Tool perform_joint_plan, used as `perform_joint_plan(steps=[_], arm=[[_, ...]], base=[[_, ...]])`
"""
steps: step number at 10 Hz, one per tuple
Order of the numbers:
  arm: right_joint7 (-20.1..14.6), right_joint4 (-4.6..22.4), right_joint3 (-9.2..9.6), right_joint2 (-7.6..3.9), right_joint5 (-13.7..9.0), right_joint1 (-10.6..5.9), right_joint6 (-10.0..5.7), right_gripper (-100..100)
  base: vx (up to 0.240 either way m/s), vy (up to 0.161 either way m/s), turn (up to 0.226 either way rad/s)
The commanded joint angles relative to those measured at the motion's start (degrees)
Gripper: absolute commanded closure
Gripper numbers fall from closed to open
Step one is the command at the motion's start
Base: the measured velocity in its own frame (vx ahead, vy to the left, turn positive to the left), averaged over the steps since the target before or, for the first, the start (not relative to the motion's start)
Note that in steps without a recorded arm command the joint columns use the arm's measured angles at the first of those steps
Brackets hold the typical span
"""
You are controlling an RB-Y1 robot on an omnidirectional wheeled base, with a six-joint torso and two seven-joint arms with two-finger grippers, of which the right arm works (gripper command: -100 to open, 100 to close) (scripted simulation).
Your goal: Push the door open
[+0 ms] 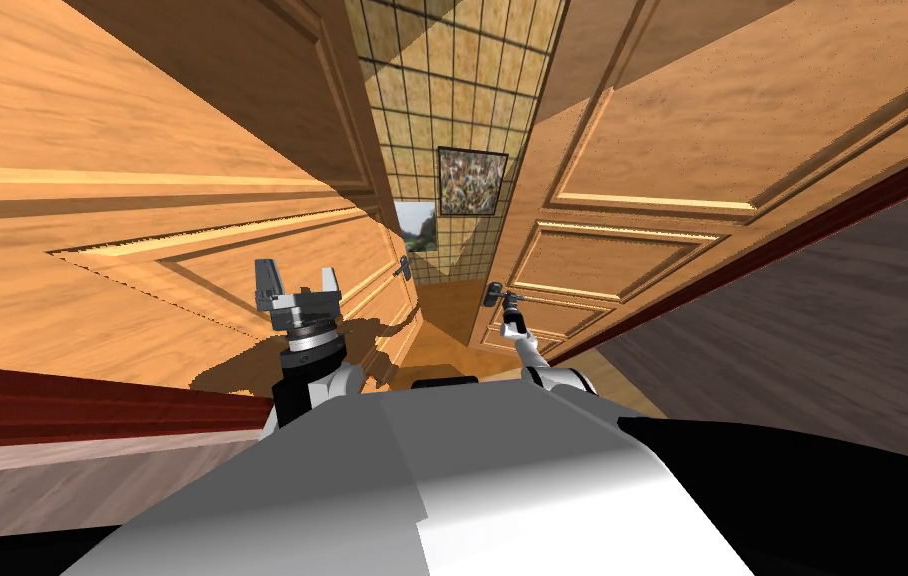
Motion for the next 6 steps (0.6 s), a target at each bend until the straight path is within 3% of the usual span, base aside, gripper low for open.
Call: perform_joint_plan(steps=[1, 6], arm=[[1.8, 1.7, -2.37, 0.74, 0.2, -1.98, -0.35, 100], [6.4, 5.3, -7.36, 4.59, 0.9, -5.5, 0.16, 100]], base=[[0.138, 0.026, -0.065], [0.146, 0.011, -0.065]])
